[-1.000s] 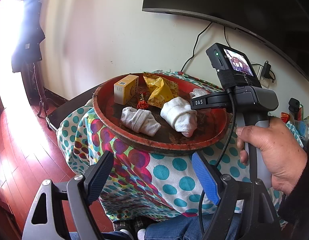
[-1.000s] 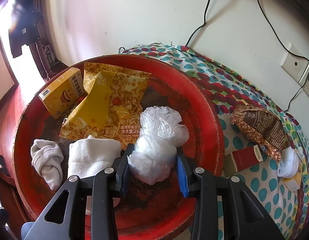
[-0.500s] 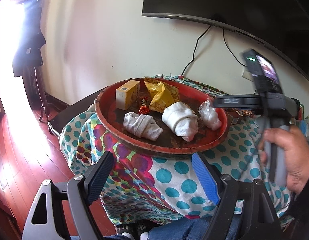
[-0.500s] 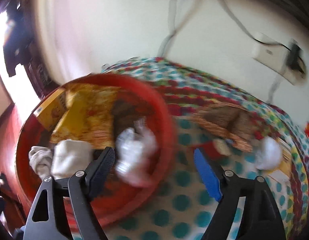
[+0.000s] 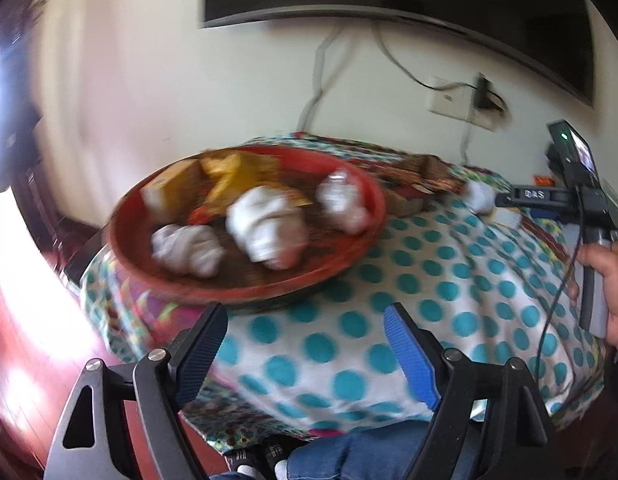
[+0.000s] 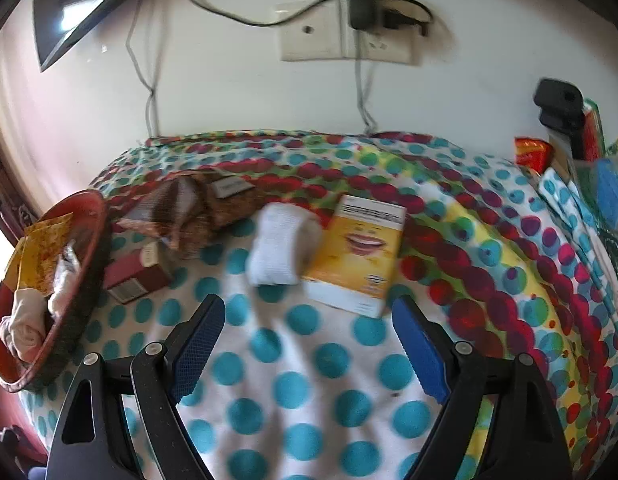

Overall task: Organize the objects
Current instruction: 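Reach to the red MARUBI box and grasp it with the left gripper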

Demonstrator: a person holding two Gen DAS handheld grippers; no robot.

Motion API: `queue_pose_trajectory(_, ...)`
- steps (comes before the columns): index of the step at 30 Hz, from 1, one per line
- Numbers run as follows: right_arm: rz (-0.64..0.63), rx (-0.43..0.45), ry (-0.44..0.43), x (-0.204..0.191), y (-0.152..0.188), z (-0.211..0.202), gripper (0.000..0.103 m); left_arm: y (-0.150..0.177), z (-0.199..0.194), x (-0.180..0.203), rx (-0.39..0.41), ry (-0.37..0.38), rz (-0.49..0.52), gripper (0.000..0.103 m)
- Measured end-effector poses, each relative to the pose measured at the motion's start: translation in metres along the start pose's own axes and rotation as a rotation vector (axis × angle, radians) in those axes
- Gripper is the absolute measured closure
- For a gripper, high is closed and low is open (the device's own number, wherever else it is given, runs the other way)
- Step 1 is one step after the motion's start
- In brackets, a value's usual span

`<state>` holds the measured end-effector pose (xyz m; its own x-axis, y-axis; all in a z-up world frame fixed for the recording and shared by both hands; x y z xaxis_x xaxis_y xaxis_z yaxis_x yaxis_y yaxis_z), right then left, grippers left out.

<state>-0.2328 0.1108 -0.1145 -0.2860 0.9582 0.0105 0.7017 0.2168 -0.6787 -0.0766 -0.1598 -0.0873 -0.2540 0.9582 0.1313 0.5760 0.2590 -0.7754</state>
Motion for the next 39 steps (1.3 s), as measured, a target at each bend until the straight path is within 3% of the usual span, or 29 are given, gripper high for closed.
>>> queue_pose_trajectory(9,0.084,-0.005,-0.018,0.034,0.023,0.009,0.017,-0.06,0.038,0.099,-0.004,0.185,0.264,0.02)
queue_pose_trajectory(13,0.156,-0.018,-0.065,0.045,0.032,0.015,0.017,-0.085,0.073,0.124,-0.055,0.233,0.351,0.02)
queue_pose_trajectory(19,0.174,-0.013,-0.076,0.046,0.033,0.013,0.016,-0.093,0.128,0.136,-0.166,0.216,0.43,0.021)
queue_pose_trajectory(32,0.173,-0.015,-0.097,0.046,0.031,0.015,0.009,-0.091,0.181,0.155,-0.267,0.177,0.457,0.022)
queue_pose_trajectory(35,0.175,-0.013,-0.103,0.045,0.031,0.015,0.008,-0.09,0.191,0.159,-0.3,0.169,0.467,0.026)
queue_pose_trajectory(39,0.177,-0.012,-0.11,0.044,0.031,0.016,0.006,-0.083,0.208,0.16,-0.379,0.172,0.493,0.05)
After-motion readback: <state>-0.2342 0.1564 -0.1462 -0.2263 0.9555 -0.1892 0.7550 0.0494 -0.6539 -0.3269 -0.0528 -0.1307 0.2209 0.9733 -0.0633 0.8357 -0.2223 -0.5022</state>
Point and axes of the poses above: each gripper's, at about its wrist camera, not at the fingertips, and z roughly the way its jaws point, x to its right, y to its underside, the point moved 8 cm from there along z, roughly the way its jaws point, and after that the axes turned 8 degrees about -z, right-handed, at the moved point
